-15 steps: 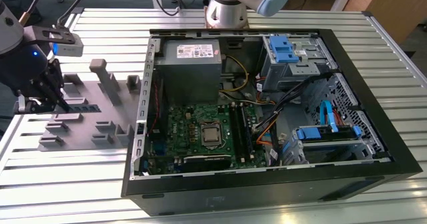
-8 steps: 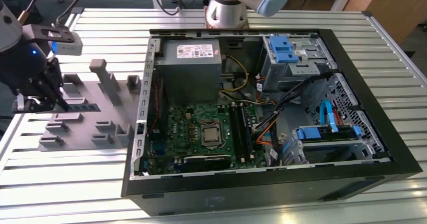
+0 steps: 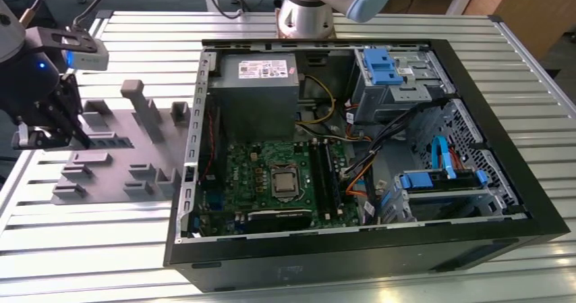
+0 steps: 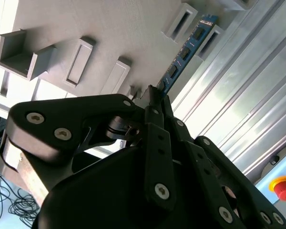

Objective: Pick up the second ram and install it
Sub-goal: 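Pick up the second ram and move it above second insertion slot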

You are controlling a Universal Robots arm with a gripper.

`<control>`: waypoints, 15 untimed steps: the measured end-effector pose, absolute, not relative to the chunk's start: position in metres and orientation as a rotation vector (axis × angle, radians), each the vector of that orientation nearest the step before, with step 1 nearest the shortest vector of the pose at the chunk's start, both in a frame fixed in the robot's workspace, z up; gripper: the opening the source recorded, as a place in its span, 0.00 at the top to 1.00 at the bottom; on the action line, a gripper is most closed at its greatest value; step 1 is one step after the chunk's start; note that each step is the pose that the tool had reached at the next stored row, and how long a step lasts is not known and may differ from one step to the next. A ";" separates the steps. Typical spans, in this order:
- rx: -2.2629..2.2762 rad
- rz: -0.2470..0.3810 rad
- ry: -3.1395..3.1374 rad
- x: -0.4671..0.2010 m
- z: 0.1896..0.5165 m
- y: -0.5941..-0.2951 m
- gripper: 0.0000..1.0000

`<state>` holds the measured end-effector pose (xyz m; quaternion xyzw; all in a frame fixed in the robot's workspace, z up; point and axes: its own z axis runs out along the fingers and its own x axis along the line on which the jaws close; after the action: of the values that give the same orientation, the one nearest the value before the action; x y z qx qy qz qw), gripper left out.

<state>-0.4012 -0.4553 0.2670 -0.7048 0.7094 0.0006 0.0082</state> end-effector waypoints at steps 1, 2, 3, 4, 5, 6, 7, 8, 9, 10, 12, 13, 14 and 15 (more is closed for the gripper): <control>-2.202 0.002 2.217 -0.401 0.268 -0.455 0.86; -2.202 0.002 2.217 -0.401 0.270 -0.455 0.86; -2.202 0.002 2.217 -0.401 0.271 -0.455 0.86; -2.203 0.002 2.217 -0.401 0.273 -0.455 0.86; -2.202 0.002 2.217 -0.401 0.274 -0.455 0.86; -2.202 0.002 2.217 -0.401 0.275 -0.455 0.86; -2.202 0.002 2.217 -0.401 0.276 -0.455 0.86; -2.202 0.002 2.217 -0.401 0.277 -0.455 0.86; -2.202 0.002 2.217 -0.401 0.278 -0.455 0.86; -2.202 0.002 2.217 -0.401 0.279 -0.455 0.86; -2.202 0.002 2.217 -0.401 0.280 -0.455 0.86; -2.202 0.002 2.217 -0.401 0.280 -0.455 0.86; -2.202 0.002 2.217 -0.401 0.280 -0.455 0.86; -2.202 0.002 2.217 -0.401 0.281 -0.455 0.86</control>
<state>-0.4012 -0.4553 0.2805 -0.7048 0.7094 0.0006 0.0083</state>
